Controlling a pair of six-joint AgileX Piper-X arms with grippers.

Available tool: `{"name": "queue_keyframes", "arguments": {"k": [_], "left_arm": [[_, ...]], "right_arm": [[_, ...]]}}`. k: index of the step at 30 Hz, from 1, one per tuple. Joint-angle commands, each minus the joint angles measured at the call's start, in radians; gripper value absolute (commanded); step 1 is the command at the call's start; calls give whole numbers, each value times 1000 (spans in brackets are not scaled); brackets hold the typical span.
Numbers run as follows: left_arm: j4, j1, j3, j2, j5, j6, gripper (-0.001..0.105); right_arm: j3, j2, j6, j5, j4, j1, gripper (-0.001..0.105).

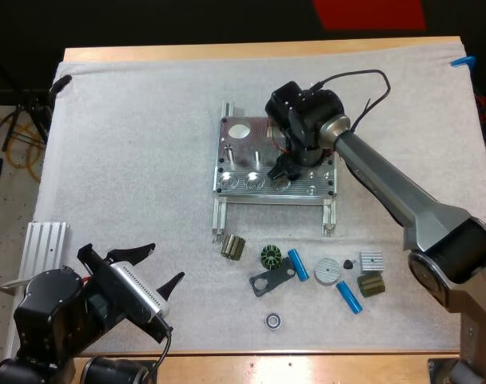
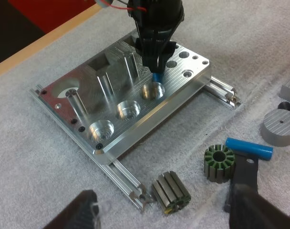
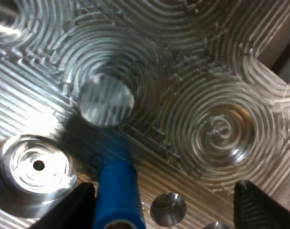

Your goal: Load cells from left to right

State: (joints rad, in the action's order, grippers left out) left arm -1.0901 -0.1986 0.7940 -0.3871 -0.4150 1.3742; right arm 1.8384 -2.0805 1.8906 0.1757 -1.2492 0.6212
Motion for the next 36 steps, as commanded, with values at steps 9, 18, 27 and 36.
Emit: {"name": "queue_keyframes", "arguments": {"k": [9, 18, 27, 36], "left_arm": [[10, -5, 6, 6, -8, -4, 58], [10, -74, 6, 6, -8, -18, 58], [15, -204, 6, -100, -8, -15, 58], [87, -383, 15, -279, 13, -20, 58]], "right_arm": [[4, 129, 13, -81, 8, -1, 61], [2, 319, -34, -176, -43, 1, 61], [-166, 607, -83, -176, -37, 3, 61], [-469, 961, -179, -66, 3, 151, 61]]}}
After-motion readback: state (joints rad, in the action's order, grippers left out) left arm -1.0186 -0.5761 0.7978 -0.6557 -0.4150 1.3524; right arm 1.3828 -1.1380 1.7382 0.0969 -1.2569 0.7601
